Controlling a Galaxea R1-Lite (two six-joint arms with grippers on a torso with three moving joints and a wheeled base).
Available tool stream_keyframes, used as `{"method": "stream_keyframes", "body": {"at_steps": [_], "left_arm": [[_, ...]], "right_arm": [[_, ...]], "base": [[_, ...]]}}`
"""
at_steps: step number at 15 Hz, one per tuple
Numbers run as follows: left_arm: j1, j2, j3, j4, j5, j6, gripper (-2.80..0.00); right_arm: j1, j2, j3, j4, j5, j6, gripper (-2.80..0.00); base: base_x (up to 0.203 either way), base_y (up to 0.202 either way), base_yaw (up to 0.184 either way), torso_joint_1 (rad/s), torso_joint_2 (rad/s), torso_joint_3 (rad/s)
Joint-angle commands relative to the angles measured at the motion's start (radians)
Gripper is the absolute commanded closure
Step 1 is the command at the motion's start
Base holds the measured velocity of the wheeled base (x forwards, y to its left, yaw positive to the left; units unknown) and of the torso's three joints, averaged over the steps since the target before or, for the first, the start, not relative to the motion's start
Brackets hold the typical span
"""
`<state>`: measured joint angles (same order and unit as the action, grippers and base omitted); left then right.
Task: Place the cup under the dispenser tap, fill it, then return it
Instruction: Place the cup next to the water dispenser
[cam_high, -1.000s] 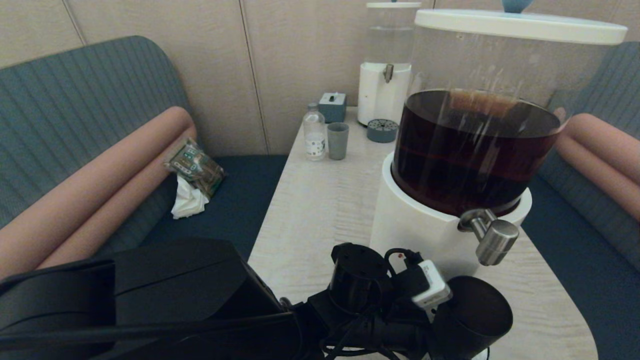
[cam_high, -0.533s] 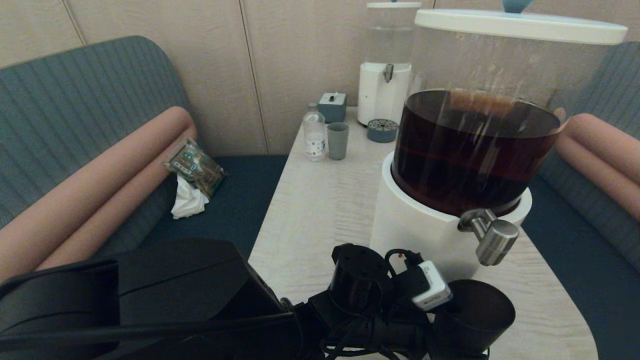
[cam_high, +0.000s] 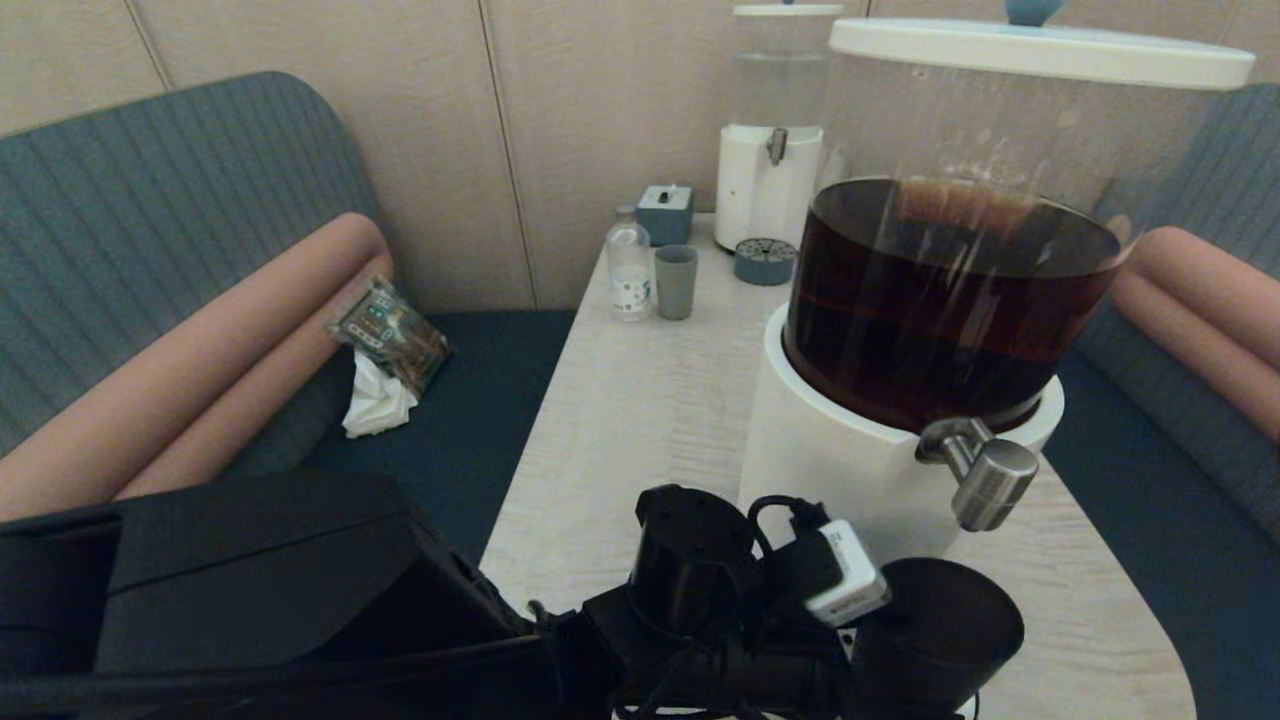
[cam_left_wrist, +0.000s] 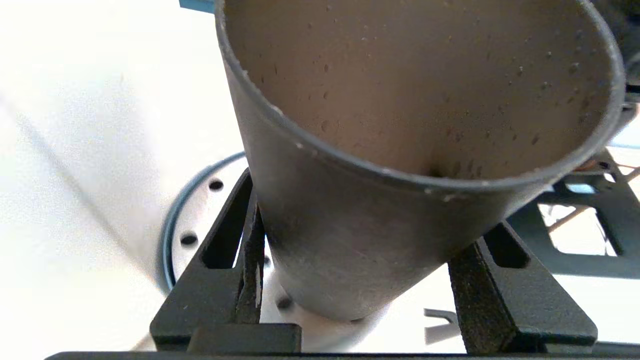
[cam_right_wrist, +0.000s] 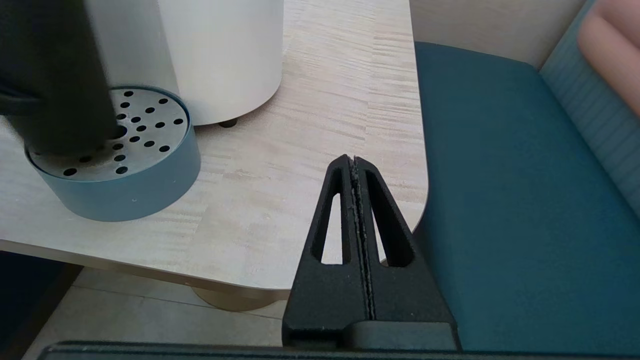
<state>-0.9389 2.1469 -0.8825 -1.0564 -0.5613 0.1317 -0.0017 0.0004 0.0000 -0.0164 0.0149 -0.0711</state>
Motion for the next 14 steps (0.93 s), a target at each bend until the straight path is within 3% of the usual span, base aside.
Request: {"method": "stream_keyframes", "body": {"at_steps": [1,6,10,14], "left_arm": [[0.002,-0.070,0.047,-0.007,-0.001,-0.001,0.00],[0.036,-0.235,0.220,-0.006,0.097,-0.031,0.00],[0.131,-0.362,0.364,-0.032,0.117,-0.035,0.00],[0.240,-0.455,0.437,-0.055,0.162,-0.052,0.00]], "right_arm": [[0.000,-0.005,0.008,0.000,0.000,0.000,0.00],[0.000,-0.005,0.006,0.000,0.000,-0.001,0.00],[0.000,-0.005,0.008,0.000,0.000,-0.001,0.00],[0.000,-0.007,0.006,0.000,0.000,-0.001,0.00]], "base": [[0.000,0.000,0.000,0.000,0.00,0.000],[0.000,0.000,0.000,0.000,0.00,0.000],[0.000,0.000,0.000,0.000,0.00,0.000],[0.000,0.000,0.000,0.000,0.00,0.000]]}}
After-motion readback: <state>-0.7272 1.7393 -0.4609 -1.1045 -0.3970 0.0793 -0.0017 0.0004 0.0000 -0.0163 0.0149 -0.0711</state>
